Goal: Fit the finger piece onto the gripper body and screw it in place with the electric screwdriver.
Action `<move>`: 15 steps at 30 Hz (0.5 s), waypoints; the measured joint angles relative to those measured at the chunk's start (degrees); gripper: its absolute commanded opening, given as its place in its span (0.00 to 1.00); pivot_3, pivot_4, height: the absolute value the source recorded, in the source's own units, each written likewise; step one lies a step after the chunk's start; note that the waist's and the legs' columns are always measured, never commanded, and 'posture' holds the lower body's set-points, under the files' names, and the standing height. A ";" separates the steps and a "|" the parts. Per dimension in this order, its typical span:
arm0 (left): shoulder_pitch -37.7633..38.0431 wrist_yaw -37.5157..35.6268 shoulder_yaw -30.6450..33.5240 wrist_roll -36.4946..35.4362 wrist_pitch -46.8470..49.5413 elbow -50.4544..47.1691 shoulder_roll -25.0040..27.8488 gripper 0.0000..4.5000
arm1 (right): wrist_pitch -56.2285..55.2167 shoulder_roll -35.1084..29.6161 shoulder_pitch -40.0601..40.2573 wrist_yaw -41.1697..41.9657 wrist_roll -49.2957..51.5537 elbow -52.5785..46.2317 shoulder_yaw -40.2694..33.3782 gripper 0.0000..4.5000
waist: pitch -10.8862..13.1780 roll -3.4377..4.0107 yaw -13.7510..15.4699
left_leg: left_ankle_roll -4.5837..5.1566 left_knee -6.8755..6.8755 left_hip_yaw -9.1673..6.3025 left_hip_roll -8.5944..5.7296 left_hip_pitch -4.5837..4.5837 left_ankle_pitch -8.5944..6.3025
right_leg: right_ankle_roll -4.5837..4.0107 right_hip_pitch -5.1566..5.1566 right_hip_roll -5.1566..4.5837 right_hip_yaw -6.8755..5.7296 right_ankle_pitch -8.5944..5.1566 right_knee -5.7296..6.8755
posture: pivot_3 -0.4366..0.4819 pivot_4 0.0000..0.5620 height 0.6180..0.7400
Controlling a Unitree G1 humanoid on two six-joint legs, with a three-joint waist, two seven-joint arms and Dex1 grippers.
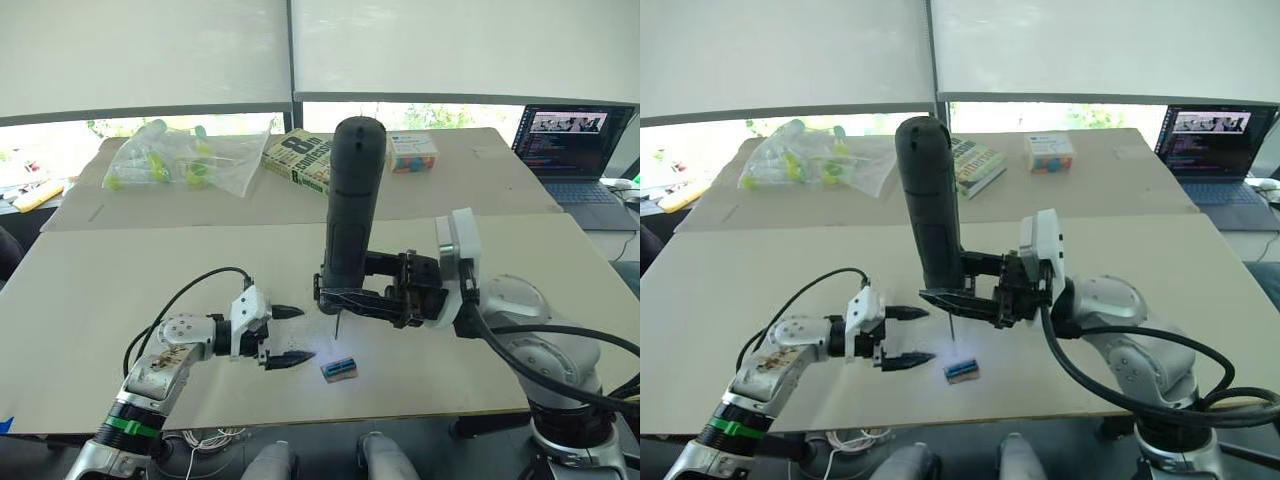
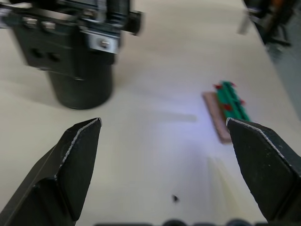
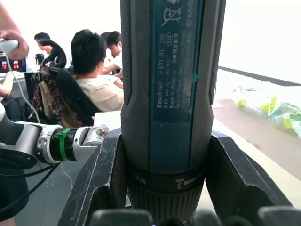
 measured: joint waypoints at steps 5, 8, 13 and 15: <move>0.08 13.60 -0.23 2.93 3.88 0.03 -8.43 1.00 | 0.24 -3.11 -0.01 0.44 0.39 0.00 -0.94 0.42 | 0.00 -0.01 0.00 | 0.00 -0.01 0.00 0.01 0.00 0.00 | 0.00 0.00 0.01 0.01 0.00 0.01 | 0.48 0.27 1.00; 0.03 18.65 -0.76 4.21 6.22 -0.05 -11.60 1.00 | 0.25 -3.96 0.11 0.38 0.71 -0.08 -1.61 0.42 | 0.00 -0.02 0.04 | 0.00 -0.01 0.01 0.01 0.00 0.00 | 0.00 0.00 0.01 0.01 0.00 0.01 | 0.48 0.27 1.00; -1.52 23.90 -2.06 6.82 6.18 1.26 -15.10 0.95 | 0.26 -4.27 0.41 0.03 0.72 -0.13 -1.99 0.42 | 0.00 -0.02 0.30 | 0.00 0.00 0.02 0.00 0.01 0.00 | 0.00 0.03 0.01 0.01 0.00 0.01 | 0.48 0.27 1.00; -2.98 23.96 -2.63 7.49 4.94 3.36 -15.94 0.80 | 0.26 -4.26 0.49 -0.06 0.71 -0.16 -1.95 0.42 | 0.00 -0.02 0.44 | 0.00 0.01 0.07 -0.01 0.02 0.00 | 0.00 0.06 0.01 0.00 0.00 0.01 | 0.48 0.27 1.00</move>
